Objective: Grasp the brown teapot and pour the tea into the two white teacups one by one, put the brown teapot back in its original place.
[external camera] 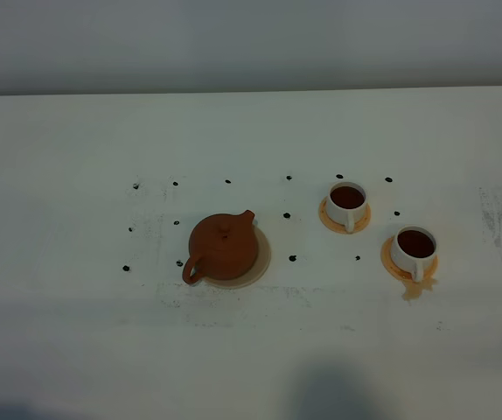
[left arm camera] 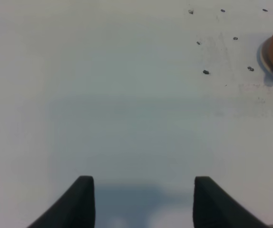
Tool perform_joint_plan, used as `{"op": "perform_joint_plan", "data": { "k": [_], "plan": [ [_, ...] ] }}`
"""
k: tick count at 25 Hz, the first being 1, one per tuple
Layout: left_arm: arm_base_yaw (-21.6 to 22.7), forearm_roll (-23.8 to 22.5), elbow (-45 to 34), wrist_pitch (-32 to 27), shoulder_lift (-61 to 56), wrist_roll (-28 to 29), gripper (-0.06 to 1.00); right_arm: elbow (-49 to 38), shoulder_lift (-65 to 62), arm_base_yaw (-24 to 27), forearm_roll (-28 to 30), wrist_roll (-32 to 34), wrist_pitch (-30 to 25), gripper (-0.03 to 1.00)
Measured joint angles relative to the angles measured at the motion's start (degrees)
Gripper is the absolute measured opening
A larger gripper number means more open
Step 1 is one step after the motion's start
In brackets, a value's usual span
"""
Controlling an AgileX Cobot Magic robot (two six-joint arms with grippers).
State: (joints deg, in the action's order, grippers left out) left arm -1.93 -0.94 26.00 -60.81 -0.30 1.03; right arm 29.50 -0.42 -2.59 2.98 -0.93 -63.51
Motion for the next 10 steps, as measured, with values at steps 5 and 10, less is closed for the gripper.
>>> {"op": "perform_joint_plan", "data": {
  "k": [5, 10],
  "plan": [
    [0.0, -0.1, 0.0, 0.0, 0.0, 0.0, 0.46, 0.0, 0.0, 0.0, 0.0, 0.0, 0.0, 0.51],
    [0.0, -0.1, 0.0, 0.0, 0.0, 0.0, 0.46, 0.0, 0.0, 0.0, 0.0, 0.0, 0.0, 0.51]
  ]
}}
